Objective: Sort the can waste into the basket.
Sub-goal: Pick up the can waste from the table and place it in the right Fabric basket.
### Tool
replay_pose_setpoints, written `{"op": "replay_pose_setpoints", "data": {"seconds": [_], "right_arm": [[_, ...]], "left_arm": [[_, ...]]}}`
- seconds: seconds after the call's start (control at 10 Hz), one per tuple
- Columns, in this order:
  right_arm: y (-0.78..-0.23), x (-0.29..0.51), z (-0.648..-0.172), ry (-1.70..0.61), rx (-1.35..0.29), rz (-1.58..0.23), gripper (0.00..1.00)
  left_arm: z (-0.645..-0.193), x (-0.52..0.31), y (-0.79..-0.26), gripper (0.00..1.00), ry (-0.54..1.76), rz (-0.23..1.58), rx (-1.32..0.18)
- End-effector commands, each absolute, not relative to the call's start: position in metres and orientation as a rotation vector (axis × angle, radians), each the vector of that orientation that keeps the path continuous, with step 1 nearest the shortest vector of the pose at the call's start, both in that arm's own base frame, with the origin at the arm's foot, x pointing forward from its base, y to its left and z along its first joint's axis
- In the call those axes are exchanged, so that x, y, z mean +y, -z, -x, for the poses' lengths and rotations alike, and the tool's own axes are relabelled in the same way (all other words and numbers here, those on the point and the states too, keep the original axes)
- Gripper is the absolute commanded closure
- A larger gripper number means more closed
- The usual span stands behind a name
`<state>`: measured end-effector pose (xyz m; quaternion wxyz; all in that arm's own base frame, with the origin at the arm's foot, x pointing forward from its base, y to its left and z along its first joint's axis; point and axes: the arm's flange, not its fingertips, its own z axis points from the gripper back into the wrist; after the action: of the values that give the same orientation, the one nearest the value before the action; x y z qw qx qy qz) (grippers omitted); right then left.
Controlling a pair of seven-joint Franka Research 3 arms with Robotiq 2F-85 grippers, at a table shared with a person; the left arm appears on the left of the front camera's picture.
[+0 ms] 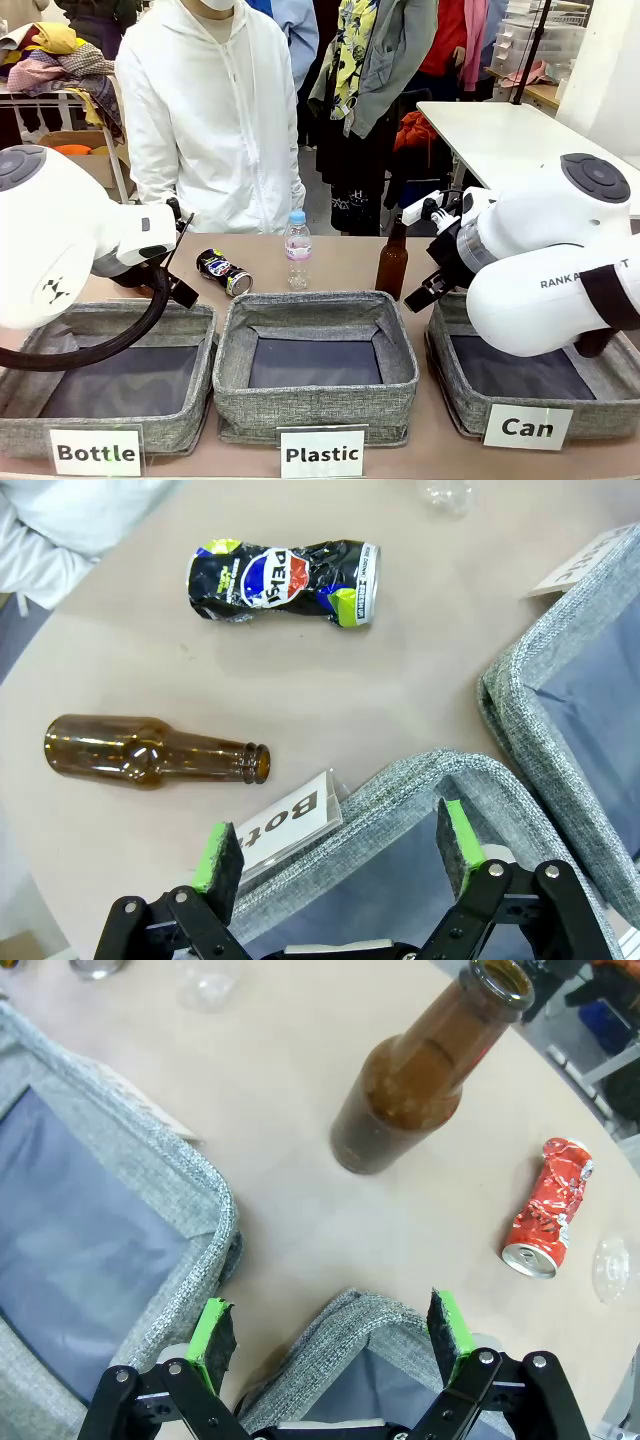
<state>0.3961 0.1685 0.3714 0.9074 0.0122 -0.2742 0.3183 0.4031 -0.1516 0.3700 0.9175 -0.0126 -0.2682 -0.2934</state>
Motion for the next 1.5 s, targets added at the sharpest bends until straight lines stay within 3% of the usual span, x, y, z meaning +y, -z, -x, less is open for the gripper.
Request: {"op": "replay_pose_setpoints", "data": {"seconds": [0.0,0.5,0.7,1.0,1.2,1.4], "right_arm": [[-0.371,0.168,-0.396,-0.656,-0.566,-0.026,0.0],[-0.371,0.168,-0.396,-0.657,-0.566,-0.025,0.0],[-0.392,0.172,-0.385,-0.593,-0.461,-0.161,0.0],[-0.44,0.163,-0.366,-0.387,-0.339,-0.491,0.0],[-0.461,0.13,-0.357,-0.374,-0.192,-0.868,0.0],[-0.471,0.08,-0.35,-0.305,-0.179,-1.065,0.0]], "left_arm": [[-0.403,-0.152,-0.37,0.0,0.604,0.026,-0.552],[-0.403,-0.152,-0.37,0.0,0.604,0.026,-0.552],[-0.38,-0.166,-0.402,0.0,0.641,0.135,-0.571],[-0.349,-0.177,-0.447,0.0,0.585,0.412,-0.39],[-0.331,-0.168,-0.474,0.0,0.656,0.796,-0.273],[-0.323,-0.122,-0.491,0.0,0.605,1.096,-0.269]]}}
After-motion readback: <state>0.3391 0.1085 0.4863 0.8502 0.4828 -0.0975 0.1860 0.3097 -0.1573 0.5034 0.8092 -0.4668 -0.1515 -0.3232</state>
